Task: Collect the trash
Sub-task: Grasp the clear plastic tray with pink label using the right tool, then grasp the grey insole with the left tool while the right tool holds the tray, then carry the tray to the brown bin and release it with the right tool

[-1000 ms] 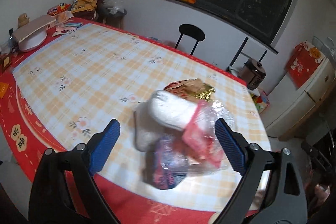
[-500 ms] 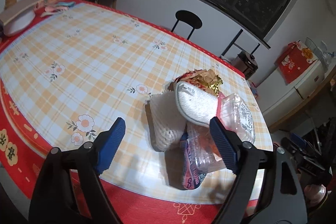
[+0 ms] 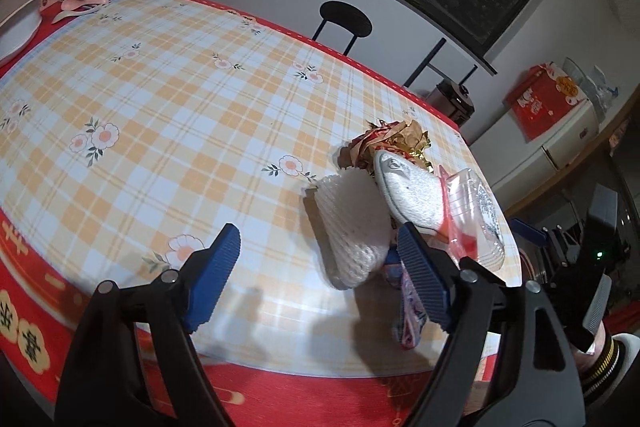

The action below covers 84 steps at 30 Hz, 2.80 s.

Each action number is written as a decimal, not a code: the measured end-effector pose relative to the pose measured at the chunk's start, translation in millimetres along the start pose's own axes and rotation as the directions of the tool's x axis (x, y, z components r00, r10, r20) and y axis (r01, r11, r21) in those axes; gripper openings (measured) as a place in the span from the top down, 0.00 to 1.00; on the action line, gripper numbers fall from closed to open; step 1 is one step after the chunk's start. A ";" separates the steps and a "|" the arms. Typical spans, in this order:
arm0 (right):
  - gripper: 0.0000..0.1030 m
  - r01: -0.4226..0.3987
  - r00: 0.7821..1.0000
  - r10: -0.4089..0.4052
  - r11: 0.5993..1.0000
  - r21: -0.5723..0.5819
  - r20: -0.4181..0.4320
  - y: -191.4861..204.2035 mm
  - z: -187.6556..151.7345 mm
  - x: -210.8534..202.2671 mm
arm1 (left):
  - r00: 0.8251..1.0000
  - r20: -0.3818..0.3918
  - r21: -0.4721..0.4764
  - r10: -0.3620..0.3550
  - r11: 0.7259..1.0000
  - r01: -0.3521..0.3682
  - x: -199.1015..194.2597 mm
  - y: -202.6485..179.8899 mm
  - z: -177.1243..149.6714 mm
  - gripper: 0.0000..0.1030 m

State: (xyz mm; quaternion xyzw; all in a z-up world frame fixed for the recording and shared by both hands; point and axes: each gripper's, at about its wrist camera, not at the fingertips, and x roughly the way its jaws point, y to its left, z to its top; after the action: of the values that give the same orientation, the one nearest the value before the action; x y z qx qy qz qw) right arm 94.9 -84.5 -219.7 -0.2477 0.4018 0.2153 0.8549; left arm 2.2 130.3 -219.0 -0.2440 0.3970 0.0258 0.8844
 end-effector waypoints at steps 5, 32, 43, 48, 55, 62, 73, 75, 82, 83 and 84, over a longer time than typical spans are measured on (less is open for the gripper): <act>0.05 0.079 0.995 -0.083 0.995 -0.060 -0.055 10.7 -0.3 17.0 | 1.000 -0.018 -0.012 -0.025 1.000 0.025 1.4 9.7 0.7 0.24; 0.43 -0.075 0.997 0.078 0.896 0.437 0.012 -86.6 -30.3 -8.6 | 0.989 -0.097 0.043 -0.111 0.992 0.116 37.5 -17.7 8.1 0.24; 0.48 -0.127 0.992 0.116 0.778 0.615 0.058 -127.6 -70.9 -18.6 | 0.969 -0.156 0.006 -0.189 0.981 0.193 77.9 -47.1 29.2 0.25; 0.48 -0.137 0.990 0.127 0.748 0.649 0.062 -134.7 -82.6 -18.0 | 0.959 -0.186 -0.039 -0.215 0.977 0.211 100.4 -55.0 39.4 0.28; 0.49 -0.145 0.988 0.143 0.741 0.656 0.057 -139.7 -92.4 -19.7 | 0.946 -0.224 -0.142 -0.233 0.968 0.205 129.3 -52.0 43.6 0.31; 0.50 -0.144 0.988 0.143 0.732 0.666 0.057 -142.9 -98.0 -20.7 | 0.935 -0.254 -0.163 -0.249 0.963 0.212 140.2 -55.8 40.2 0.49; 0.51 -0.135 0.990 0.134 0.745 0.654 0.052 -147.0 -89.0 -19.3 | 0.956 -0.125 -0.141 -0.264 0.959 0.247 87.5 -58.4 51.0 0.73; 0.51 -0.132 0.990 0.130 0.745 0.654 0.052 -147.2 -88.4 -19.4 | 0.957 -0.097 -0.130 -0.275 0.956 0.262 74.9 -60.1 55.2 0.75; 0.52 -0.126 0.991 0.119 0.735 0.666 0.056 -147.7 -92.2 -26.1 | 0.956 -0.009 -0.065 -0.295 0.954 0.293 33.2 -69.5 65.3 0.79; 0.52 -0.125 0.992 0.116 0.732 0.670 0.058 -149.0 -93.1 -27.6 | 0.956 -0.002 -0.049 -0.294 0.955 0.293 28.5 -71.4 66.0 0.79; 0.52 -0.124 0.992 0.111 0.728 0.674 0.063 -151.2 -94.3 -30.0 | 0.955 0.003 -0.033 -0.297 0.954 0.296 25.6 -72.8 66.8 0.80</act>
State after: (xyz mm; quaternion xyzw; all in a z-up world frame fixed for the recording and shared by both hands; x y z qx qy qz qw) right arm 108.4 -264.5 -210.2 0.1077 0.4596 0.1107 0.8746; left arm 83.1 92.7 -169.6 -0.3155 0.3562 -0.1007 0.8737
